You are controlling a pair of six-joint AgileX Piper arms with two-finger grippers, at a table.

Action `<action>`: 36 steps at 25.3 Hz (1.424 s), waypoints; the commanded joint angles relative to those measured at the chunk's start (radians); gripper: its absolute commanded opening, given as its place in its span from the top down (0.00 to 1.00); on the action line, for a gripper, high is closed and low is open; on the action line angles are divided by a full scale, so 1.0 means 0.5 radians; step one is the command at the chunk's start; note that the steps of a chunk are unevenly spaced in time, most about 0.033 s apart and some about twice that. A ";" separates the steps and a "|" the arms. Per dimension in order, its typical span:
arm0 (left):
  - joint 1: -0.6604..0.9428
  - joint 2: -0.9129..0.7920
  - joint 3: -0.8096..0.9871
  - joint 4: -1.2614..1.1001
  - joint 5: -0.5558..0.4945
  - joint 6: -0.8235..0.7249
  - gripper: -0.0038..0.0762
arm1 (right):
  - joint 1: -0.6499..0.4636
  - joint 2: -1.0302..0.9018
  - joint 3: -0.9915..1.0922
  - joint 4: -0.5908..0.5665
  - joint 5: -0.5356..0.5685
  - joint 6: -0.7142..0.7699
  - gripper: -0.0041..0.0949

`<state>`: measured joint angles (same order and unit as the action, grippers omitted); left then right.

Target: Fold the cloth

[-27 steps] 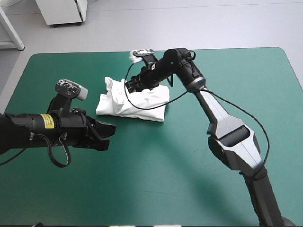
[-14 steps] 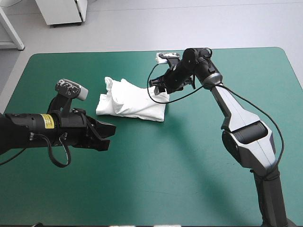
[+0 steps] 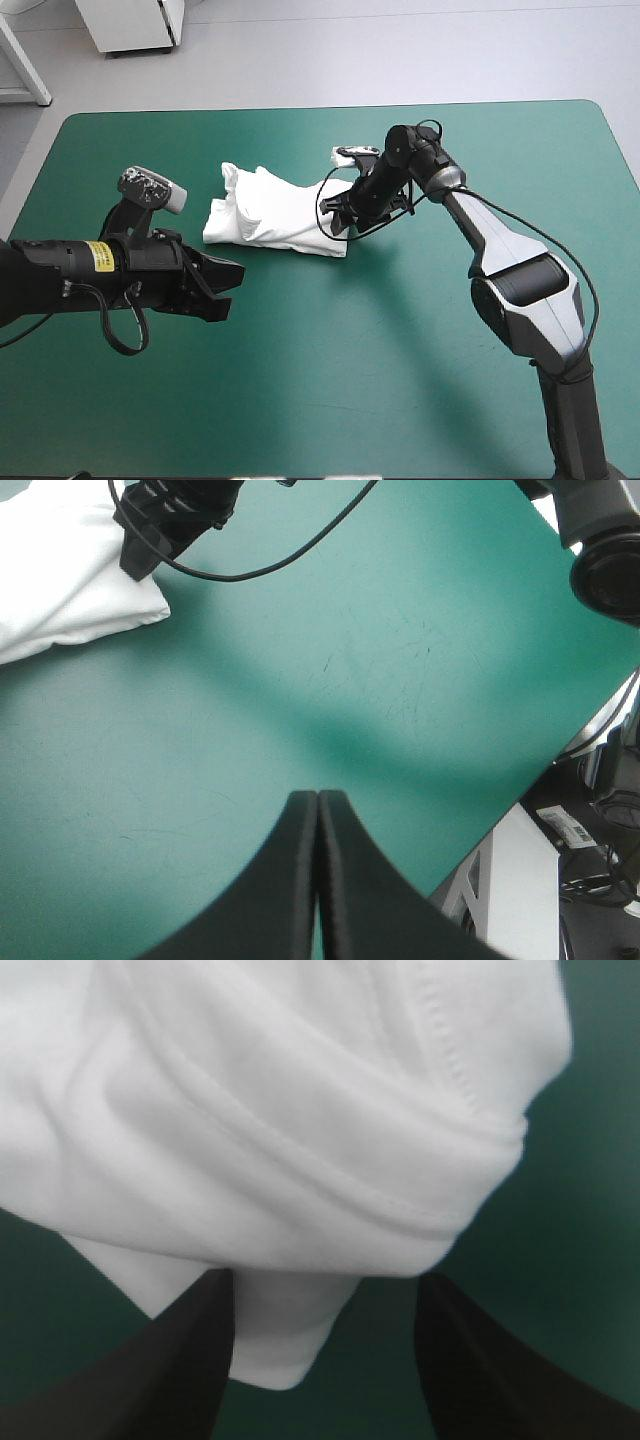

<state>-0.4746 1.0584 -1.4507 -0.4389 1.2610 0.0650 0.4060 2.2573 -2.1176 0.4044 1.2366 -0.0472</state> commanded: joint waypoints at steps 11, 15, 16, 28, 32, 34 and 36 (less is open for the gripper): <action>-0.006 -0.033 -0.044 -0.060 0.052 0.026 0.98 | 0.060 0.013 -0.044 0.073 -0.018 -0.025 0.86; -0.006 -0.033 -0.044 -0.060 0.052 0.026 0.98 | 0.056 -0.001 -0.068 -0.115 0.023 -0.003 0.98; -0.006 -0.033 -0.044 -0.060 0.052 0.026 0.98 | 0.053 -0.009 -0.068 -0.172 0.023 0.011 0.98; -0.006 -0.033 -0.044 -0.065 0.052 0.026 0.98 | -0.295 -0.235 0.220 -0.621 0.030 0.031 0.98; -0.006 -0.033 -0.044 -0.068 0.052 0.031 0.98 | -0.646 -0.396 0.531 -0.761 0.030 0.011 0.98; -0.006 -0.033 -0.044 -0.068 0.052 0.031 0.98 | -0.810 -0.450 0.559 -0.809 0.030 -0.012 0.98; -0.006 -0.033 -0.044 -0.068 0.052 0.031 0.98 | -0.991 -0.505 0.567 -0.819 0.030 -0.038 0.98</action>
<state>-0.4746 1.0577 -1.4507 -0.4373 1.2610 0.0772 -0.0051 2.0963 -1.8172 0.0470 1.2175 -0.0483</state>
